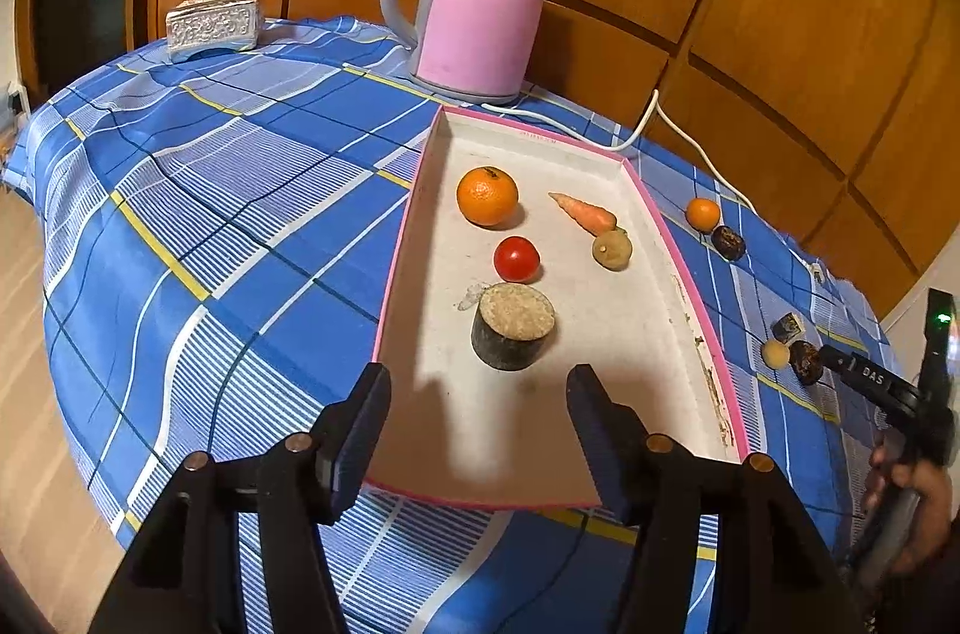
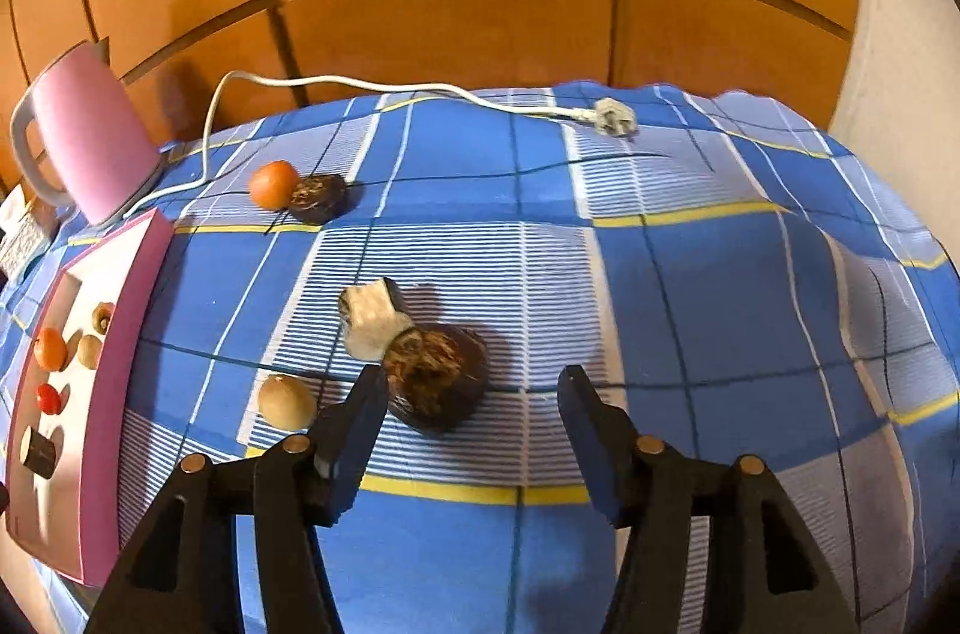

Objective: Organize fruits
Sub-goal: 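Reach the right tool to the dark brown round fruit and grasp it, then carry the dark brown fruit into the tray and open the right tool, then withdraw the open right tool from the tray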

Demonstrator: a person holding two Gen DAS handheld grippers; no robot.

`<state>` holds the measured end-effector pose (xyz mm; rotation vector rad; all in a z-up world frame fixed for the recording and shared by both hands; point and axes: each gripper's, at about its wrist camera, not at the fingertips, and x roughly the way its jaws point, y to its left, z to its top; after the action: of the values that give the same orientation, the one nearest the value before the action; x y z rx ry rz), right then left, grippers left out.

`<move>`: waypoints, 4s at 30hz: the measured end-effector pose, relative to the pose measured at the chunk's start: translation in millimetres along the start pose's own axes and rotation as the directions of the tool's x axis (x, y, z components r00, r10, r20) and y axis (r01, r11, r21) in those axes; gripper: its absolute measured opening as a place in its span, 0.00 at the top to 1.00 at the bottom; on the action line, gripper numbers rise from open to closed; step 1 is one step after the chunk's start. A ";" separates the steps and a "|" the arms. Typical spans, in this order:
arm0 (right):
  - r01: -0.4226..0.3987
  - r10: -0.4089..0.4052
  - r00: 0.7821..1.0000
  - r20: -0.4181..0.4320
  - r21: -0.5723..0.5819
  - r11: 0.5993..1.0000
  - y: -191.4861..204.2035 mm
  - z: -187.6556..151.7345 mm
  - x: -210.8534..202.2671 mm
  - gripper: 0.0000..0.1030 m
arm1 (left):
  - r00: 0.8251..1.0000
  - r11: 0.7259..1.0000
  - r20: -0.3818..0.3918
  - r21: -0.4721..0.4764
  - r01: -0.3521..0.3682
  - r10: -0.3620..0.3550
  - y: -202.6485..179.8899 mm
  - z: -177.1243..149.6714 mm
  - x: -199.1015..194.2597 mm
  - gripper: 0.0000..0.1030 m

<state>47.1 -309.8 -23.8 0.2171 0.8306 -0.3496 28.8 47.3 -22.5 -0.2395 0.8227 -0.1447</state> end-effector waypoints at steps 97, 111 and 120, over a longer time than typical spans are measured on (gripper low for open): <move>-0.028 0.034 0.998 0.055 -0.114 0.993 46.2 8.2 -26.5 0.42 | 1.000 0.999 -0.007 -0.041 0.005 -0.005 8.9 -16.2 -3.5 0.28; 0.315 -0.317 0.948 -0.016 0.172 0.933 -64.7 -26.1 -5.8 0.42 | 0.999 1.000 0.034 0.003 -0.015 0.015 2.4 -6.2 -14.5 0.27; 0.329 -0.334 0.942 -0.020 0.228 0.916 -81.6 -35.7 5.4 0.36 | 0.998 0.998 0.056 0.059 0.010 -0.013 -19.2 11.5 -21.2 0.27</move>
<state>-5.4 -374.6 -55.6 0.2868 0.8082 -0.7686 22.4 35.3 5.1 -0.1924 0.7596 -0.1721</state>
